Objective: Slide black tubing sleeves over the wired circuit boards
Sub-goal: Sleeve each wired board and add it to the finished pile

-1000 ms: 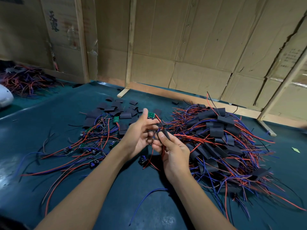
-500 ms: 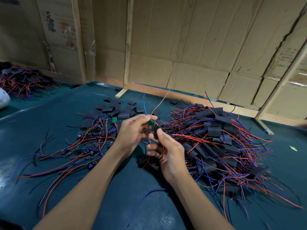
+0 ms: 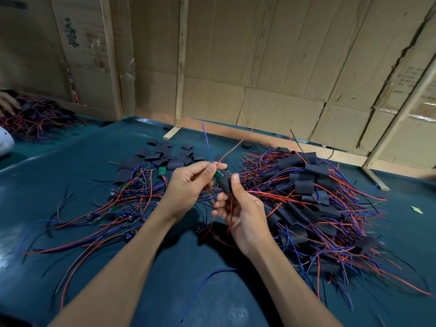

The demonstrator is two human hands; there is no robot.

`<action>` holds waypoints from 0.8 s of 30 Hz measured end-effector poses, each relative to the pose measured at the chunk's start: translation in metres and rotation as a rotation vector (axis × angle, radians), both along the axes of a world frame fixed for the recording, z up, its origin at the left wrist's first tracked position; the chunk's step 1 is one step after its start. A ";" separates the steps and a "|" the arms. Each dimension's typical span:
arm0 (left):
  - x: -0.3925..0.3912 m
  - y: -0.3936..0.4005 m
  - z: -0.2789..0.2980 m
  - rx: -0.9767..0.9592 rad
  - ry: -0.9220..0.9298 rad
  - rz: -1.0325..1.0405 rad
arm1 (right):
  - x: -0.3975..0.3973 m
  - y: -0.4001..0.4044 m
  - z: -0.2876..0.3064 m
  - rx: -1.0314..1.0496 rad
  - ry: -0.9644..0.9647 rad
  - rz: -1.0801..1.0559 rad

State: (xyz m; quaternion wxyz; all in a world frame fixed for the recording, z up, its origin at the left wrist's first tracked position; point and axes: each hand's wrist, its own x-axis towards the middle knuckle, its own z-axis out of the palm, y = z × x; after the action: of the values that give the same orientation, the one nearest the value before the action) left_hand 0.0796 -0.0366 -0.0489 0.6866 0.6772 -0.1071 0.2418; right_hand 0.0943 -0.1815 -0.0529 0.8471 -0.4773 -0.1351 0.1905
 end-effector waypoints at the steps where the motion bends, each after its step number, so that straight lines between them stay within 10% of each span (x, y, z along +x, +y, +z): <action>1: 0.000 -0.001 0.001 0.060 -0.033 0.029 | 0.001 -0.001 0.002 0.006 0.004 0.004; 6: -0.002 -0.003 0.005 0.086 -0.050 -0.021 | 0.002 -0.005 0.006 0.030 0.014 0.022; 13: 0.003 -0.005 0.004 -0.356 0.024 -0.206 | 0.006 -0.008 0.009 -0.035 -0.085 0.011; 24: 0.001 -0.009 0.004 -0.084 -0.179 -0.073 | 0.000 -0.009 0.036 -0.049 -0.208 -0.042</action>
State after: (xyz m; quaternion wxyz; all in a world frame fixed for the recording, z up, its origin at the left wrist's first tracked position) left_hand 0.0810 -0.0451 -0.0453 0.7106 0.6189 -0.1825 0.2804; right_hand 0.0944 -0.1910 -0.0174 0.8203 -0.5180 -0.2076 0.1255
